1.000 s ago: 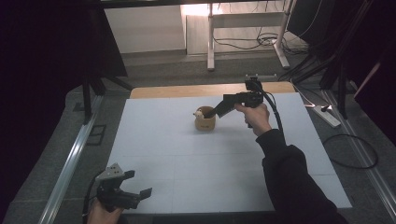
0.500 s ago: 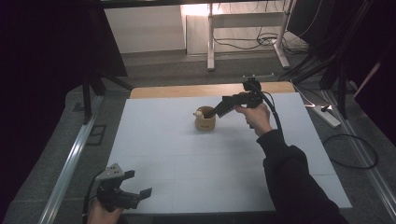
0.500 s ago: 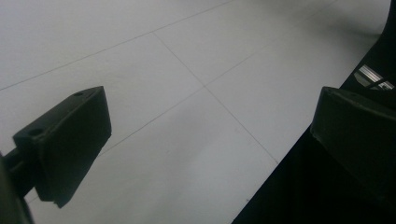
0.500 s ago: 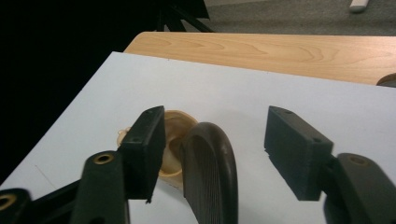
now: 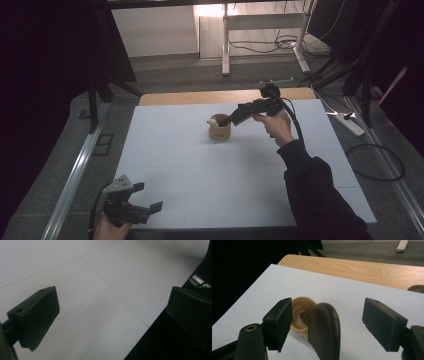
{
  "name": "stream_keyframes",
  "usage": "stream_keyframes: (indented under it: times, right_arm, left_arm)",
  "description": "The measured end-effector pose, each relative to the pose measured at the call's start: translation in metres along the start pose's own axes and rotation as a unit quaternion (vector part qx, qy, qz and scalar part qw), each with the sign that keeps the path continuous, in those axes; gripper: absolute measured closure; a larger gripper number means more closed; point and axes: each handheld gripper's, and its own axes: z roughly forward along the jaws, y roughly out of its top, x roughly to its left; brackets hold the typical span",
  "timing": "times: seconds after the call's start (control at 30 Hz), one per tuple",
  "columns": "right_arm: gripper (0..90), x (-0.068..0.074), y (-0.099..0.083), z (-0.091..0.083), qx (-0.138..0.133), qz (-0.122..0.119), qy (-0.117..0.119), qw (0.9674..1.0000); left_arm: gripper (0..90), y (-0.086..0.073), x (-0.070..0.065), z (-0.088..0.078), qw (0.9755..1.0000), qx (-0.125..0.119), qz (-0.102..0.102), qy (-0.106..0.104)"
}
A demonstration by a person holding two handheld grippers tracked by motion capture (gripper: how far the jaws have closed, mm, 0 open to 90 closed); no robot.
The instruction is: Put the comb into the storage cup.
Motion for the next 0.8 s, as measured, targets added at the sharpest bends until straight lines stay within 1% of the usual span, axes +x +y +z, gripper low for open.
stream_keyframes:
  times: [0.07, 0.13, 0.17, 0.27, 0.33, 0.37, 0.43, 0.47, 0.53, 0.6, 0.7, 0.8]
  right_arm:
    - [23.0, 0.001, 0.000, -0.001, 0.000, -0.003, 0.002, 1.0000]
    - [19.7, 0.002, 0.000, -0.003, 0.002, -0.008, -0.002, 1.0000]
    - [17.5, 0.004, 0.000, -0.004, 0.005, -0.012, -0.004, 0.9999]
    - [13.3, 0.006, -0.001, -0.005, 0.014, -0.024, -0.001, 0.9996]
    - [10.2, 0.009, -0.002, -0.006, 0.024, -0.038, -0.001, 0.9990]
    - [8.3, 0.010, -0.003, -0.006, 0.032, -0.051, -0.004, 0.9982]
    - [6.4, 0.014, -0.004, -0.006, 0.041, -0.070, -0.013, 0.9966]
    - [4.5, 0.016, -0.006, -0.006, 0.046, -0.086, -0.023, 0.9950]
    - [2.9, 0.019, -0.007, -0.006, 0.051, -0.101, -0.034, 0.9930]
    - [2.7, 0.021, -0.009, -0.007, 0.047, -0.105, -0.031, 0.9929]
    - [2.3, 0.023, -0.011, -0.009, 0.040, -0.102, -0.020, 0.9938]
    - [1.2, 0.024, -0.013, -0.010, 0.041, -0.112, -0.023, 0.9926]
  left_arm:
    - [0.0, 0.000, 0.000, 0.000, 1.0000, 0.000, 0.000, 0.001]
    - [0.0, 0.000, 0.000, 0.000, 1.0000, 0.000, 0.000, 0.001]
    - [0.0, 0.000, 0.000, 0.000, 1.0000, 0.001, 0.000, 0.000]
    - [0.0, 0.000, 0.000, 0.000, 1.0000, 0.000, 0.000, 0.001]
    - [0.0, 0.000, 0.000, 0.000, 1.0000, 0.001, 0.000, 0.001]
    - [0.0, 0.000, 0.000, 0.000, 1.0000, 0.001, 0.000, 0.001]
    - [0.0, 0.000, 0.000, 0.000, 1.0000, 0.001, 0.000, 0.001]
    - [0.0, 0.000, 0.000, 0.000, 1.0000, 0.001, 0.000, 0.001]
    - [0.0, 0.000, 0.000, 0.000, 1.0000, 0.001, 0.000, 0.001]
    - [0.0, 0.000, 0.000, 0.000, 1.0000, 0.001, 0.000, 0.001]
    - [0.0, 0.000, 0.000, 0.000, 1.0000, 0.001, 0.000, 0.001]
    - [0.0, 0.000, 0.000, 0.000, 1.0000, 0.001, 0.000, 0.000]
